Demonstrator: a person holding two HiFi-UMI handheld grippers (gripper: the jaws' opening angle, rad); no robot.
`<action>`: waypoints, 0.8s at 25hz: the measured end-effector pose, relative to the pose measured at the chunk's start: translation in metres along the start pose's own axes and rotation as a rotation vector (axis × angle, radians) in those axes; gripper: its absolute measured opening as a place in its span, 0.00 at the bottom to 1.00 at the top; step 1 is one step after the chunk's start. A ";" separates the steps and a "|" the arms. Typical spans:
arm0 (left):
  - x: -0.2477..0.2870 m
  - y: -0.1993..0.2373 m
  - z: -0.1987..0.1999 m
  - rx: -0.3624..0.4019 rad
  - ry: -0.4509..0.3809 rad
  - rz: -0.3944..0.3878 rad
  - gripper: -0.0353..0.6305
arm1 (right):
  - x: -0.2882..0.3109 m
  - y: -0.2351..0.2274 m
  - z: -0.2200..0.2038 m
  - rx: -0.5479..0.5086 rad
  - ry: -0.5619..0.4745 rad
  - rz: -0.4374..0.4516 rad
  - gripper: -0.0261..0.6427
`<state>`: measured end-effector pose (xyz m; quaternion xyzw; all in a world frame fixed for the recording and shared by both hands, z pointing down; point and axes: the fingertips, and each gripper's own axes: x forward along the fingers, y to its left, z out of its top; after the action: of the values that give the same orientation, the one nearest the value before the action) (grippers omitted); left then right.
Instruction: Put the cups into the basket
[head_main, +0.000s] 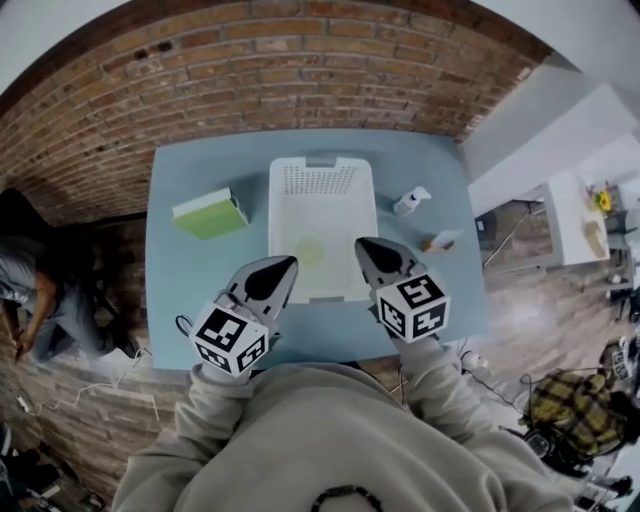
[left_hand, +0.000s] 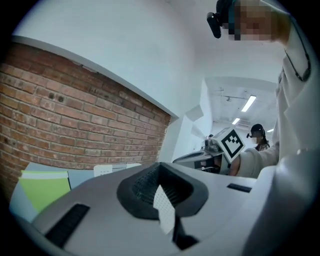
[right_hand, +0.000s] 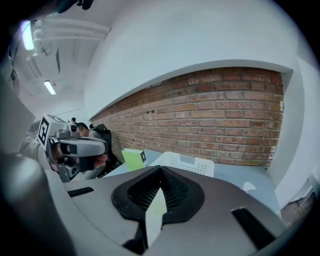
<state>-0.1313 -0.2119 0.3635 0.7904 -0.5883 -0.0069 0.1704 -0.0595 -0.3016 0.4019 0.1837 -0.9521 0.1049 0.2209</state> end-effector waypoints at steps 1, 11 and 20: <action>-0.001 -0.006 0.006 0.011 -0.006 -0.003 0.05 | -0.009 0.006 0.005 -0.003 -0.018 0.009 0.06; -0.015 -0.041 0.053 0.096 -0.090 -0.003 0.05 | -0.079 0.052 0.060 -0.009 -0.289 0.143 0.06; -0.026 -0.058 0.076 0.186 -0.120 -0.001 0.05 | -0.095 0.043 0.065 0.034 -0.329 0.117 0.06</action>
<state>-0.1012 -0.1931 0.2704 0.8014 -0.5951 0.0002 0.0607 -0.0220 -0.2515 0.2961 0.1465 -0.9825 0.1022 0.0525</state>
